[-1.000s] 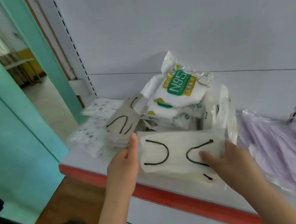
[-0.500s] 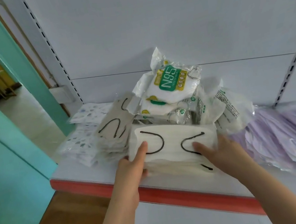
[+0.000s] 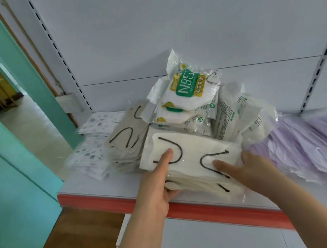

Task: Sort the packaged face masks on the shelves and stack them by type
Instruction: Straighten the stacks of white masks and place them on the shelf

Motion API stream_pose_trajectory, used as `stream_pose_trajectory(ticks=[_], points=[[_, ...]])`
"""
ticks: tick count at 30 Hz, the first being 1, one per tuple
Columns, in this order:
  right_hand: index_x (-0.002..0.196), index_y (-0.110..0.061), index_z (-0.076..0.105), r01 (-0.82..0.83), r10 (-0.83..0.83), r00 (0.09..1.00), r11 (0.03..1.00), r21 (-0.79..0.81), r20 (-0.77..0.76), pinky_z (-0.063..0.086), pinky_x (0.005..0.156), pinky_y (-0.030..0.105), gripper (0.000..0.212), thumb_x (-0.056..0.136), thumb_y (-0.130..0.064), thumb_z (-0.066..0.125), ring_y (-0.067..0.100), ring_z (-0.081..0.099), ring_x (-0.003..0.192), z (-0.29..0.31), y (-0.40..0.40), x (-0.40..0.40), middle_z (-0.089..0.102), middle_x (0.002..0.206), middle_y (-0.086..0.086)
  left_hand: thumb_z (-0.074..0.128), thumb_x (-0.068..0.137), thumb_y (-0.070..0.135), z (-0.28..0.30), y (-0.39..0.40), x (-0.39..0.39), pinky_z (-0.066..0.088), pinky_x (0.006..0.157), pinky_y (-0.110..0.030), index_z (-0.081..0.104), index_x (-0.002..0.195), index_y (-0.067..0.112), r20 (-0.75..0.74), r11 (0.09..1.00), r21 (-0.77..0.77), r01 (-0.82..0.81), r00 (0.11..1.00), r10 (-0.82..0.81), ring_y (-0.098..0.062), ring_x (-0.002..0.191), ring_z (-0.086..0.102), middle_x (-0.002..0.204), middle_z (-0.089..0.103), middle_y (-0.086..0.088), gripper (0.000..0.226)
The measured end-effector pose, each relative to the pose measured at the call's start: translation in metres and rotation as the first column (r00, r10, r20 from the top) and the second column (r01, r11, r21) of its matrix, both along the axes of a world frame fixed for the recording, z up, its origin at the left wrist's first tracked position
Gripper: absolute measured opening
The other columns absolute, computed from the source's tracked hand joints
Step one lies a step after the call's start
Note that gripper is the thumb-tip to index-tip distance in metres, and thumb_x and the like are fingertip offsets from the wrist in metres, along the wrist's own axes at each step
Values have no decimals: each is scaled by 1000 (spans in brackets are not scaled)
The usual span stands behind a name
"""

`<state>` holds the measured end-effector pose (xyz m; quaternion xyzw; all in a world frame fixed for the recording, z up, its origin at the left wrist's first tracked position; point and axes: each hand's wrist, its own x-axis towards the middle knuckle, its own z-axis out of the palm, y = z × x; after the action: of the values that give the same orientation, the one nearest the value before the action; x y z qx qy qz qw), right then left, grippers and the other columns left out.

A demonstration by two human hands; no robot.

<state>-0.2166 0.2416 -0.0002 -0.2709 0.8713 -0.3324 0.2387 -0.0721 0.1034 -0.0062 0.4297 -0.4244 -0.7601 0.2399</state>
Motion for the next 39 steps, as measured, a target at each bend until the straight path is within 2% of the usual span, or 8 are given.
stream_pose_trajectory(ticks=[4, 9, 13, 18, 24, 31, 36, 39], points=[[99, -30, 60, -30, 32, 999, 993, -115, 17, 42, 70, 20, 34, 83, -59, 66, 11, 59, 91, -1, 9, 2, 66, 92, -14, 79, 84, 23, -4, 9, 3, 63, 73, -44, 71, 117, 19, -28, 989, 12, -144, 989, 144, -26, 95, 75, 100, 79, -6, 33], [117, -49, 56, 41, 96, 944, 915, -402, 315, 50, 99, 39, 50, 71, -61, 73, 8, 64, 108, 1, 26, 3, 70, 111, -19, 76, 86, 27, 6, 22, 16, 59, 57, -34, 70, 118, 18, -102, 991, 2, -131, 986, 130, -24, 86, 77, 100, 79, -7, 34], [130, -41, 48, 120, 271, 779, 820, -559, 566, 57, 64, 31, 60, 76, -49, 74, 21, 72, 98, -5, 40, 13, 72, 117, -6, 72, 87, 29, 14, 27, 40, 61, 80, -44, 71, 116, 17, -112, 997, -63, -34, 993, 27, -30, 98, 75, 106, 78, -10, 31], [131, -32, 49, 295, 116, 749, 823, -485, 652, 58, 86, 51, 76, 66, -40, 88, 25, 74, 96, -33, 27, 12, 75, 111, 0, 75, 80, 28, 7, 16, 71, 49, 104, -53, 65, 127, 23, 43, 986, -19, 168, 985, -167, -34, 109, 71, 115, 76, -14, 49], [129, -30, 55, 273, 0, 813, 883, -382, 582, 59, 64, 45, 55, 80, -35, 78, 31, 73, 86, -42, 14, 6, 71, 110, 6, 64, 89, 56, 22, -30, 86, 49, 104, -58, 59, 136, 19, 187, 941, -80, 329, 932, -310, -44, 118, 65, 125, 69, -23, 60], [113, -34, 49, 14, 74, 978, 911, -412, 197, 51, 95, 49, 31, 87, -40, 66, 22, 61, 108, -29, 20, 30, 61, 119, 1, 64, 87, 48, 36, -23, 76, 59, 89, -54, 64, 126, 19, 307, 921, -127, 367, 898, -316, -31, 98, 75, 108, 77, -12, 48], [102, -39, 45, -111, 117, 993, 868, -484, -18, 43, 88, 27, 22, 89, -37, 63, 4, 54, 107, 7, 45, 30, 55, 113, -14, 68, 84, 38, 40, -5, 80, 62, 77, -42, 60, 130, 33, 139, 900, -291, 326, 945, -297, -21, 101, 75, 113, 77, -1, 47], [111, -41, 47, -126, 60, 989, 832, -540, -139, 43, 91, 19, 25, 92, -38, 64, -5, 54, 107, 31, 66, 10, 58, 111, -18, 69, 83, 36, 54, 12, 57, 55, 94, -37, 55, 132, 39, 3, 847, -467, 252, 959, -284, -10, 109, 71, 119, 74, 10, 50]])
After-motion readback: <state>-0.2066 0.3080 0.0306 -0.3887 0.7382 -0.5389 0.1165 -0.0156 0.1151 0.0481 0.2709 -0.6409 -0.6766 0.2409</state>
